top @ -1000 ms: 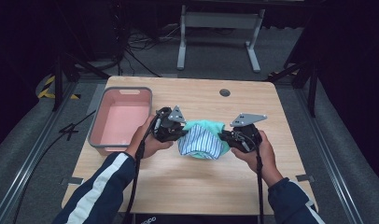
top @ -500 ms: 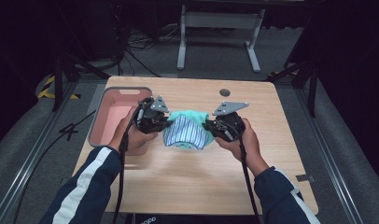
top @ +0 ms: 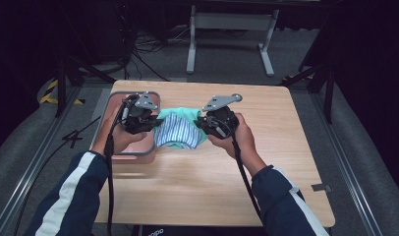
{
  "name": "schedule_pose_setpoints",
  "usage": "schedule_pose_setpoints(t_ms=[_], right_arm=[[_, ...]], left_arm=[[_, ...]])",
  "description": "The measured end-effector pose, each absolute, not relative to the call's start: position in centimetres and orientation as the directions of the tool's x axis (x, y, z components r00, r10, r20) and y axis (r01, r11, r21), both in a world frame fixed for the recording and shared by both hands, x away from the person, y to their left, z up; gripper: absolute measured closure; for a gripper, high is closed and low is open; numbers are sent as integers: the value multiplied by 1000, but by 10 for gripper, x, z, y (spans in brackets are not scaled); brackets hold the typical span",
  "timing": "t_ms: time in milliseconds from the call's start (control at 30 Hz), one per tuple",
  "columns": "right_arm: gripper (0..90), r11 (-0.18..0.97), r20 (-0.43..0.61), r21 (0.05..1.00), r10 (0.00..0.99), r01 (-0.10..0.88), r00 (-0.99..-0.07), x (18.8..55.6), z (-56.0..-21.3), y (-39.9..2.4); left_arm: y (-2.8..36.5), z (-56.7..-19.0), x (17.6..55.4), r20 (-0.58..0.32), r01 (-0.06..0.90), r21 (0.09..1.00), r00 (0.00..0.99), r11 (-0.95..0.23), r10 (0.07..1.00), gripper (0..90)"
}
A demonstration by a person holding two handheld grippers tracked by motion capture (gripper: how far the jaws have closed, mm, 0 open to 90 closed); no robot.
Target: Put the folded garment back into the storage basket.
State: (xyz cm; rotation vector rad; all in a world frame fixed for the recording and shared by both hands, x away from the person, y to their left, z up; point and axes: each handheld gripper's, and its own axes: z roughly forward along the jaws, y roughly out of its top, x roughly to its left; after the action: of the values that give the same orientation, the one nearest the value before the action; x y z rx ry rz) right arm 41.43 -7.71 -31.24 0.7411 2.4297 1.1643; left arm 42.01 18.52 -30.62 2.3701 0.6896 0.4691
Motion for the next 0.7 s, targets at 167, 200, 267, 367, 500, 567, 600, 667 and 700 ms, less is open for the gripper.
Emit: schedule_pose_setpoints(t_ms=[167, 200, 267, 367, 500, 567, 600, 667, 700], right_arm=[[834, 532, -84, 793, 578, 297, -812, 417, -309, -65], [834, 534, -84, 793, 573, 294, -815, 418, -309, -62], [834, 538, -83, 792, 565, 290, -821, 419, -308, -54], [834, 543, -83, 791, 551, 281, -830, 422, -308, -45], [834, 551, -82, 789, 530, 270, -844, 425, -308, -29], [834, 552, -81, 790, 526, 267, -847, 426, -308, -26], [834, 550, -80, 792, 525, 266, -848, 426, -308, -23], [834, 543, -75, 796, 525, 266, -848, 428, -308, -17], [834, 541, -81, 799, 527, 261, -846, 428, -309, -13]], left_arm=[[198, -305, 420, 155, 375, 655, 784, -656, 601, 829], [201, -305, 419, 151, 380, 658, 779, -650, 609, 829], [208, -305, 418, 151, 390, 658, 770, -644, 620, 829], [217, -304, 416, 155, 399, 659, 757, -637, 635, 829], [229, -302, 414, 157, 410, 661, 744, -629, 650, 829], [234, -302, 414, 158, 419, 658, 736, -626, 659, 829], [237, -302, 413, 157, 424, 660, 730, -621, 665, 829], [243, -301, 412, 164, 429, 658, 721, -619, 674, 829], [245, -300, 411, 166, 431, 661, 715, -615, 679, 829]])
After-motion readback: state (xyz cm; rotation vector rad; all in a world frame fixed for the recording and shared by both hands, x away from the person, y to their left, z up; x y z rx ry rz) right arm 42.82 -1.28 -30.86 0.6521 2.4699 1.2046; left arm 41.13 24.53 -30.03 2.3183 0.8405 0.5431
